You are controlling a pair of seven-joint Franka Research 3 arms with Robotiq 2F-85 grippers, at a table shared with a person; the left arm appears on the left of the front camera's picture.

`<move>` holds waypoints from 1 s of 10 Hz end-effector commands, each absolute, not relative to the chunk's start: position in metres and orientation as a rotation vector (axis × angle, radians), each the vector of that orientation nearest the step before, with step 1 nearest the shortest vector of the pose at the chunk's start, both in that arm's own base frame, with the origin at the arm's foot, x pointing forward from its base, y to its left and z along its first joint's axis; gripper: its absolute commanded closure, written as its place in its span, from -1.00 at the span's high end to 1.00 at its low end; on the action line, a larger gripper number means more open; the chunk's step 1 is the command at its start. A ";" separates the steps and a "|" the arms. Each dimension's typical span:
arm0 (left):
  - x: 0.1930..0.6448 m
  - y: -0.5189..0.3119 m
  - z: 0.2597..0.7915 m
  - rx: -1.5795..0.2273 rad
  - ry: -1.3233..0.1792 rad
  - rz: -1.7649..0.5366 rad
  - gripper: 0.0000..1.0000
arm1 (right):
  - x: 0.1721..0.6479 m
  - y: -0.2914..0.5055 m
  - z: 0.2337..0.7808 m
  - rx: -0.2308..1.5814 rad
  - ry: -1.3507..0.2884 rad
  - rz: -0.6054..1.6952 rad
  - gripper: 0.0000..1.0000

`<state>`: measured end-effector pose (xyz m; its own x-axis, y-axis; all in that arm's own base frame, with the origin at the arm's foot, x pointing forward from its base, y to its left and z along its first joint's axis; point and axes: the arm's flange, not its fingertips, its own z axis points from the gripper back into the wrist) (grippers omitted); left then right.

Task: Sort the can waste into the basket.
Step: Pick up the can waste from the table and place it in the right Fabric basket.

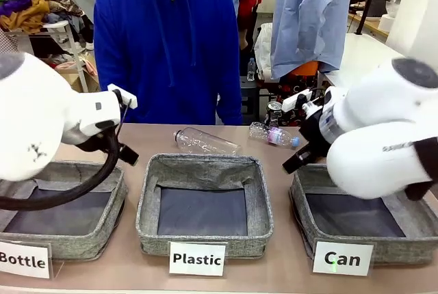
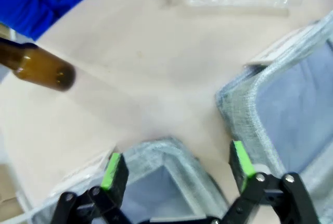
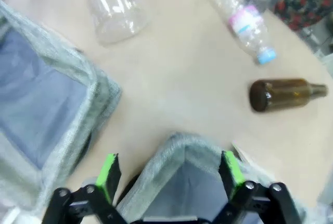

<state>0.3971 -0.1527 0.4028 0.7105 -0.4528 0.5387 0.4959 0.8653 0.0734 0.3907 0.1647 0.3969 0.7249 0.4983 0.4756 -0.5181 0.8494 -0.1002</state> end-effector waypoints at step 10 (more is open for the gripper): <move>0.305 0.183 0.440 -1.334 -0.633 0.233 1.00 | 0.259 -0.163 0.444 1.221 -0.640 -0.248 1.00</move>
<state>0.2906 0.1866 0.4474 0.8528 0.4334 0.2916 0.1443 0.3411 -0.9289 0.2658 -0.1749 0.5101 0.8251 -0.4391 0.3555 -0.1463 0.4418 0.8851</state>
